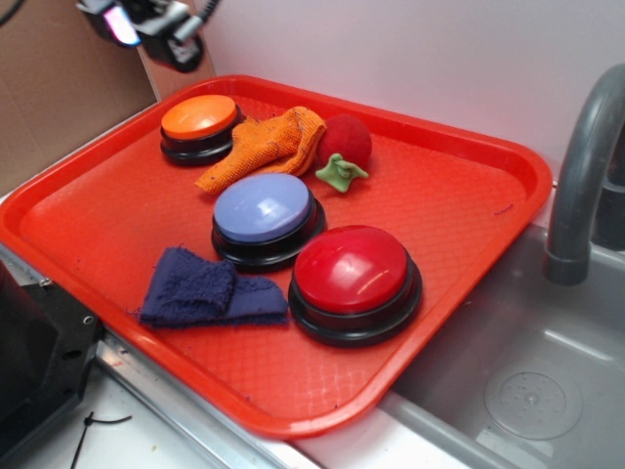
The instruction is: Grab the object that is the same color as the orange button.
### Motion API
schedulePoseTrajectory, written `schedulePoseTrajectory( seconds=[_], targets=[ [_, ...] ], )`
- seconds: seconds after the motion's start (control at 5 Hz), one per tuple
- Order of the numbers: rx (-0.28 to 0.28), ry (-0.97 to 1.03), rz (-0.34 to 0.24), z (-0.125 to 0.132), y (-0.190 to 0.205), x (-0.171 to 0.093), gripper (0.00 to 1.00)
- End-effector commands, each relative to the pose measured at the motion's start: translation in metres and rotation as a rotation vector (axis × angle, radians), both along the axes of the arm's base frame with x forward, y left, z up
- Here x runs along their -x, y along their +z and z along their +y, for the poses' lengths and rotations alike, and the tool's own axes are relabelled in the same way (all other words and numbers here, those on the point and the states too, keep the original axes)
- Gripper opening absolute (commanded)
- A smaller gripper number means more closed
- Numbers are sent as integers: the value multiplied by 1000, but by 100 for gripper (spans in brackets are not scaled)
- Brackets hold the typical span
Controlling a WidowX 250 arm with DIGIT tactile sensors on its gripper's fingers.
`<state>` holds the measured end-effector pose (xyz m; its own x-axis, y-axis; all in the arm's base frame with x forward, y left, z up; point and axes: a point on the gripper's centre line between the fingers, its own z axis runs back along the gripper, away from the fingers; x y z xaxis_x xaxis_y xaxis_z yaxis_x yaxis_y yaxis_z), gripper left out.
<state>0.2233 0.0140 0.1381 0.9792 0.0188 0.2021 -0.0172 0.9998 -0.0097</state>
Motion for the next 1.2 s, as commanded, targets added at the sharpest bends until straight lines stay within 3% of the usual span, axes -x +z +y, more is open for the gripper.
schedulePoseTrajectory(
  seconds=[0.0, 0.6, 0.8, 1.0],
  targets=[
    [-35, -15, -72, -7, -39, -50, 100],
    [-88, 36, 30, 7, -91, -71, 100],
    [-90, 29, 48, 5, -99, -75, 85],
    [-95, 35, 48, 5, -102, -75, 0]
  ],
)
